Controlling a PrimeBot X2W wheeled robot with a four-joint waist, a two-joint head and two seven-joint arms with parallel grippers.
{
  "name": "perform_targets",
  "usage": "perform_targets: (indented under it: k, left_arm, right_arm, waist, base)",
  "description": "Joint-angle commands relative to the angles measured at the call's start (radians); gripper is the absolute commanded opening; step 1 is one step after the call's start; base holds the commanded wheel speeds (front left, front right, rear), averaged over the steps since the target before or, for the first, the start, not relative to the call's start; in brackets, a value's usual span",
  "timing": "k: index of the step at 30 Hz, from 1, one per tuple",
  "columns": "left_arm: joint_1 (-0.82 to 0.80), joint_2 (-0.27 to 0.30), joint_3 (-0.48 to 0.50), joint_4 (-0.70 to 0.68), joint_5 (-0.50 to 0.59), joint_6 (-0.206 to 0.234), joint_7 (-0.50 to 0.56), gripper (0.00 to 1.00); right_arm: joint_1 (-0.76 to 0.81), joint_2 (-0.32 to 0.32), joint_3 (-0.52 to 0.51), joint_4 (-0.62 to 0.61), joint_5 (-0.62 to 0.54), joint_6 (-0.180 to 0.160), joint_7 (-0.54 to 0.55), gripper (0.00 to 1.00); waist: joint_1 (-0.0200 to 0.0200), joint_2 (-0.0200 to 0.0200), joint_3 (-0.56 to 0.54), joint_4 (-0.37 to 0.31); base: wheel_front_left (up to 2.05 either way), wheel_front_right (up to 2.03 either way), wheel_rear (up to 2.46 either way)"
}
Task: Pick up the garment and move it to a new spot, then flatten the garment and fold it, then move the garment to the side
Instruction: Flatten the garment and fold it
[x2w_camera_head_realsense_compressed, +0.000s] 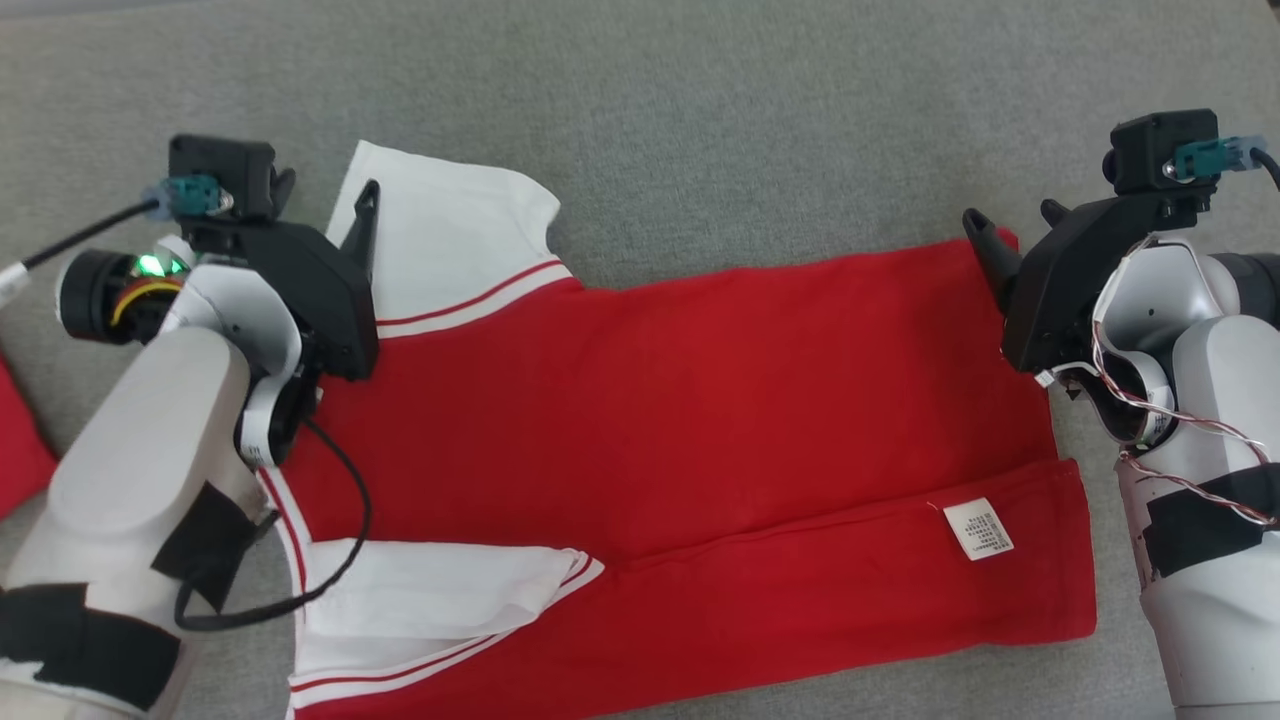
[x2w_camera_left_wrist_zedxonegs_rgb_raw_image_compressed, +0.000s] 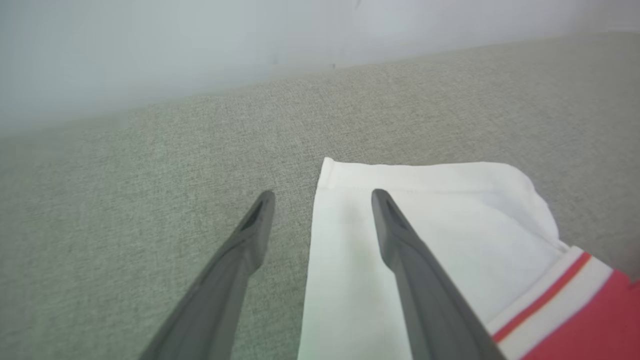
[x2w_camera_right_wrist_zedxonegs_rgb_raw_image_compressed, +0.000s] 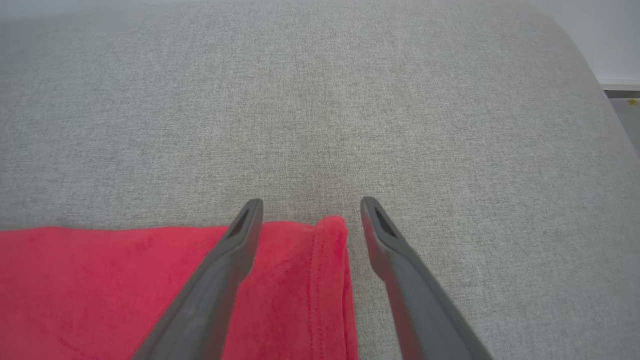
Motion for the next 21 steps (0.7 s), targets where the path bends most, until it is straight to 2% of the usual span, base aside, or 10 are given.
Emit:
perform_targets:
  k: [1, 8, 15, 16, 17, 18, 19, 21]
  left_arm:
    - [-0.017, 0.002, -0.002, 0.01, 0.006, -0.004, 0.006, 1.0]
    - [-0.064, 0.021, -0.01, 0.06, 0.014, 0.0, 0.041, 1.0]
    - [-0.07, 0.032, -0.022, 0.087, -0.009, -0.02, 0.115, 1.0]
    - [-0.067, 0.029, -0.026, 0.089, -0.015, -0.027, 0.133, 0.78]
    - [-0.063, 0.026, -0.03, 0.089, -0.023, -0.033, 0.154, 0.36]
    - [-0.062, 0.024, -0.034, 0.087, -0.028, -0.04, 0.17, 0.08]
    - [-0.06, 0.022, -0.036, 0.084, -0.038, -0.048, 0.187, 0.0]
    - [-0.063, 0.022, -0.04, 0.076, -0.049, -0.058, 0.219, 0.0]
  right_arm:
    - [-0.012, -0.006, 0.006, 0.002, 0.004, -0.003, -0.008, 1.0]
    - [-0.034, -0.011, 0.042, 0.008, 0.026, -0.003, -0.021, 1.0]
    - [-0.058, -0.025, 0.064, -0.01, 0.042, -0.003, -0.016, 1.0]
    - [-0.059, -0.03, 0.066, -0.013, 0.042, -0.003, -0.014, 1.0]
    - [-0.061, -0.034, 0.068, -0.018, 0.042, -0.003, -0.008, 1.0]
    - [-0.062, -0.04, 0.069, -0.023, 0.044, -0.003, -0.003, 1.0]
    - [-0.062, -0.046, 0.071, -0.026, 0.044, -0.003, 0.004, 1.0]
    - [-0.062, -0.063, 0.073, -0.036, 0.046, -0.003, 0.021, 1.0]
  waist:
    - [-0.0002, -0.0002, 0.036, -0.024]
    - [-0.0002, -0.0002, 0.072, -0.044]
    - [-0.0002, -0.0002, 0.104, -0.058]
    - [-0.0002, -0.0002, 0.107, -0.058]
    - [-0.0002, -0.0002, 0.11, -0.057]
    - [-0.0002, -0.0002, 0.115, -0.056]
    - [-0.0002, -0.0002, 0.118, -0.054]
    - [-0.0002, -0.0002, 0.126, -0.049]
  base:
    - [0.0, 0.0, 0.0]
    - [0.0, 0.0, 0.0]
    - [0.0, 0.0, 0.0]
    - [0.0, 0.0, 0.0]
    - [0.0, 0.0, 0.0]
    - [0.0, 0.0, 0.0]
    - [0.0, 0.0, 0.0]
    - [0.0, 0.0, 0.0]
